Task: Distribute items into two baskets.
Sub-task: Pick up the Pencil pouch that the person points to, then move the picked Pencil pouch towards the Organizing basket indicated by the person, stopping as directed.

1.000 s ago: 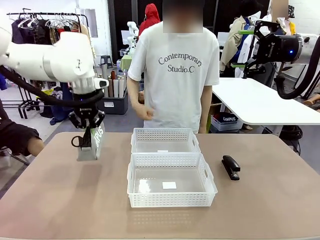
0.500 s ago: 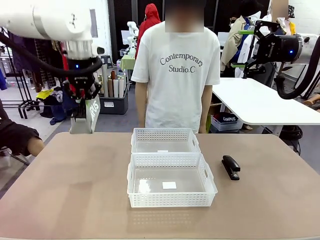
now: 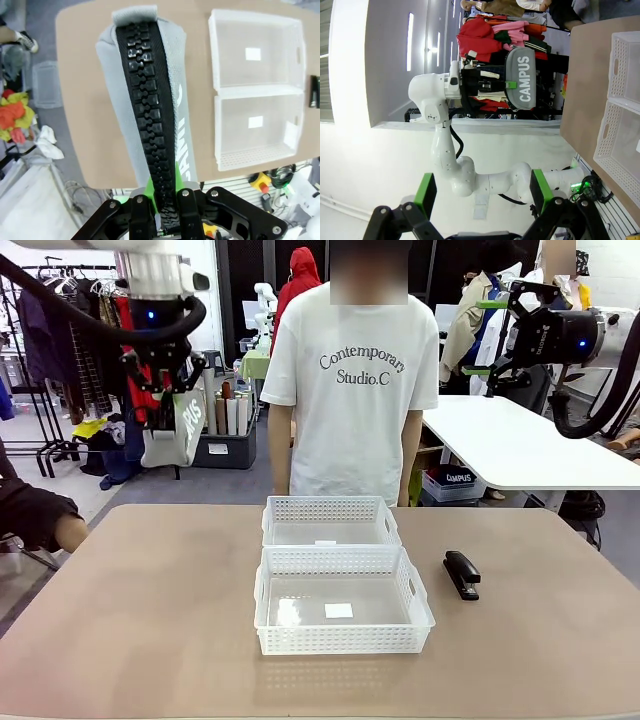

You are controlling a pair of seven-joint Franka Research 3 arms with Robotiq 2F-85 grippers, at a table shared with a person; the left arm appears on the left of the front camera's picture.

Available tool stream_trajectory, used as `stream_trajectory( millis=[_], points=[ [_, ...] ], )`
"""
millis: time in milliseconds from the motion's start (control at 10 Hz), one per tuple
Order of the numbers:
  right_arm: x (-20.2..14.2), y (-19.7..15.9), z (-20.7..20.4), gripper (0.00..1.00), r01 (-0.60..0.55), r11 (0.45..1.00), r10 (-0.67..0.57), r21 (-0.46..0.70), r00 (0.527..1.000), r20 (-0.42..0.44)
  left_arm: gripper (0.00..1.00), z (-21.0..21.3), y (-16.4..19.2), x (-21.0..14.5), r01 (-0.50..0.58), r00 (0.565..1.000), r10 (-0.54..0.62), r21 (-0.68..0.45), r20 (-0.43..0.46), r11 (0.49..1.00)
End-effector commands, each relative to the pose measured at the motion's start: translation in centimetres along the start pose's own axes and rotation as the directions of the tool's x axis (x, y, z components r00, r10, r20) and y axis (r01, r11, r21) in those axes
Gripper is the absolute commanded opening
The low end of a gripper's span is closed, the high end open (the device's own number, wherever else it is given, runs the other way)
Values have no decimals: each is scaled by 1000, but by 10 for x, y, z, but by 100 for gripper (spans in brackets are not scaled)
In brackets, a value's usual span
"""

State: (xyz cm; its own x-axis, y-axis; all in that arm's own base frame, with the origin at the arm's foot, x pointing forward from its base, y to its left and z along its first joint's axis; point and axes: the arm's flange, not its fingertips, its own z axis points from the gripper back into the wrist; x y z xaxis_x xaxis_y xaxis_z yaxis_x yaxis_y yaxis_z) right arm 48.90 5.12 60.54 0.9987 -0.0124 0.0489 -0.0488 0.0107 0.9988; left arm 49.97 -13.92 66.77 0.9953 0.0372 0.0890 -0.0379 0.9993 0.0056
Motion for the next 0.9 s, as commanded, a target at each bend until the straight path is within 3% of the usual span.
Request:
stream_trajectory(
  millis=[0, 800],
  points=[
    [0, 2, 0, 100, -3, 1000, 3, 1, 1000, 0, 0, 16, -10, 0, -23, 1000, 23, -12, 7, 1000],
    [0, 2, 0, 100, -3, 1000, 3, 1, 1000, 0, 0, 16, -8, -3, 5, 1000, -5, -8, 21, 1000]
  ],
)
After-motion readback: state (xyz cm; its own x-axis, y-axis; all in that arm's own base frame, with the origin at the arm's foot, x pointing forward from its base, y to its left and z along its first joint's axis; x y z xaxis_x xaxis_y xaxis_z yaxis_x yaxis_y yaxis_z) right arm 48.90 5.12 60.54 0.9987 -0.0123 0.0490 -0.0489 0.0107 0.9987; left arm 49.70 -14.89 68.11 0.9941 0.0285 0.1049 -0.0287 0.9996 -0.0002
